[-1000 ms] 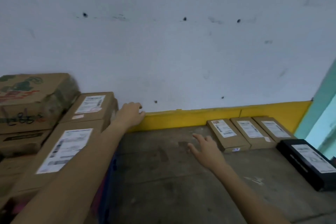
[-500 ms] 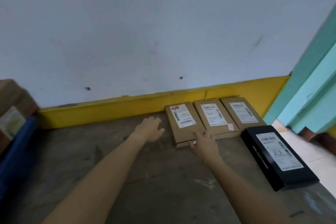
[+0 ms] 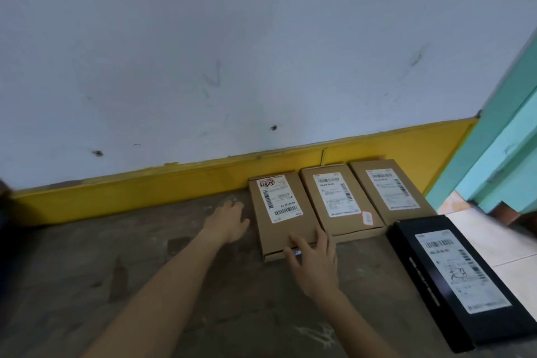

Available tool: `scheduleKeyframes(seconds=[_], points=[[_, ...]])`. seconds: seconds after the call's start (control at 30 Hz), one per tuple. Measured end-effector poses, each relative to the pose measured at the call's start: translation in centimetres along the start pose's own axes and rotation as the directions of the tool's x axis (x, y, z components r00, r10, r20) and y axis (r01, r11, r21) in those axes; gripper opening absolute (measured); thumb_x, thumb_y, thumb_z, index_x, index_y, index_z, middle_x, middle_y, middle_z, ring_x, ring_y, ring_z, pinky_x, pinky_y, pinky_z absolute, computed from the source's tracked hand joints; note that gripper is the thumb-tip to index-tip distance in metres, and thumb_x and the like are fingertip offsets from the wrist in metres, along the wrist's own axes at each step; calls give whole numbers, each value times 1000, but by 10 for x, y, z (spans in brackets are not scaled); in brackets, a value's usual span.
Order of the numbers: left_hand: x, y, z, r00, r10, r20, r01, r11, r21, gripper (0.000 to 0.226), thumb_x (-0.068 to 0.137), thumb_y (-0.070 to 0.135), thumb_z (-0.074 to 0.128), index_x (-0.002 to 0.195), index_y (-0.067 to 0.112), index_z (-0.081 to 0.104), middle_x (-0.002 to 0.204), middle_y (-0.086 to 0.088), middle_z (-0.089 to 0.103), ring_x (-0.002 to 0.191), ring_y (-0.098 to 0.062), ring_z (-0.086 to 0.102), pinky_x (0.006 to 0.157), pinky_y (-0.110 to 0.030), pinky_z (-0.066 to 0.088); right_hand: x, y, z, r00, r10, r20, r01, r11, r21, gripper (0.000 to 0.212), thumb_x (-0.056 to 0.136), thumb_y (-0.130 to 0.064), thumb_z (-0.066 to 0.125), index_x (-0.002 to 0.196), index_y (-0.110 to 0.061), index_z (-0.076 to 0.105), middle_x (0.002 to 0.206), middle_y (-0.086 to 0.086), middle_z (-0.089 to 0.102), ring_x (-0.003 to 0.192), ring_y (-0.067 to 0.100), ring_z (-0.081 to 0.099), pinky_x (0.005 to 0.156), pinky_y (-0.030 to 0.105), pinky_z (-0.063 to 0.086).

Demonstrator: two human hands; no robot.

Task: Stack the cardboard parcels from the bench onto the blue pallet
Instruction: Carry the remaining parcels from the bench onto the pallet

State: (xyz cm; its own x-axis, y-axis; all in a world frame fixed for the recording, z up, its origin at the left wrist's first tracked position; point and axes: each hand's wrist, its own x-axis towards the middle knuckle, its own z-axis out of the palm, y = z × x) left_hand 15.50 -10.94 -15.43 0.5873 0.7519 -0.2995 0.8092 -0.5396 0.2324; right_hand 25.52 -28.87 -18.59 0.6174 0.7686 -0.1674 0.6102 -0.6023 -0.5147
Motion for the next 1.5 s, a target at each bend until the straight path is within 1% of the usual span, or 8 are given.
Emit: scheduleKeyframes(seconds=[0.17,0.3,0.43,0.53,0.7,0.93,1.23,1.5], points=[[30,17,3,998,51,-49,-55,994,-93,54,97,33,42,146,16,25,152,-12,23,135,-32,33,107,-44,36,-2,-4,7,994,70,-88,-64,995,76,32,92,-47,45,121,-35,50,156,3,5,145,26,-7,117,40,14],[50,25,6,999,9,-47,-16,988,-151,66,98,37,41,151,14,8,159,-12,2,144,-35,12,114,-48,22,-8,-5,15,985,117,-129,-101,988,119,30,89,-45,52,118,-36,52,155,3,5,145,24,-7,116,37,16],[67,21,5,999,-29,36,37,971,-235,71,97,39,44,152,15,5,159,-12,-1,146,-35,3,117,-48,12,-11,-6,17,965,205,-164,-171,964,202,58,84,-47,60,135,-35,36,152,7,4,141,24,4,113,36,24],[75,16,5,997,-25,73,46,951,-304,73,94,39,49,151,15,10,159,-11,10,145,-33,10,118,-48,15,-12,-6,19,938,314,-144,-260,916,305,80,80,-48,65,145,-31,21,148,8,6,137,24,13,112,37,27],[73,12,4,999,-7,42,24,902,-431,72,92,31,56,149,11,18,154,-12,26,141,-31,25,115,-46,26,-12,-11,22,938,326,-114,-266,892,365,75,82,-41,65,144,-31,25,151,10,8,137,26,11,112,41,25],[50,6,-7,999,-33,5,31,871,-491,70,95,23,51,151,9,10,158,-14,6,143,-30,20,114,-38,24,-27,-35,27,929,349,-120,-255,843,473,65,82,-27,69,139,-28,39,152,10,11,137,27,10,112,40,24],[-24,-50,-81,982,-134,-133,38,829,-558,66,95,26,53,149,9,19,152,-17,25,138,-31,32,113,-39,29,-61,-103,10,932,185,-312,9,848,529,56,74,-16,77,127,-18,57,148,17,27,133,34,20,108,44,26],[-147,-145,-163,927,-192,-322,-24,827,-562,63,93,26,55,146,8,24,143,-16,41,129,-29,45,103,-34,39,-148,-210,4,934,-25,-356,221,825,521,56,77,-22,74,129,-17,54,149,14,27,134,30,19,107,40,25]])
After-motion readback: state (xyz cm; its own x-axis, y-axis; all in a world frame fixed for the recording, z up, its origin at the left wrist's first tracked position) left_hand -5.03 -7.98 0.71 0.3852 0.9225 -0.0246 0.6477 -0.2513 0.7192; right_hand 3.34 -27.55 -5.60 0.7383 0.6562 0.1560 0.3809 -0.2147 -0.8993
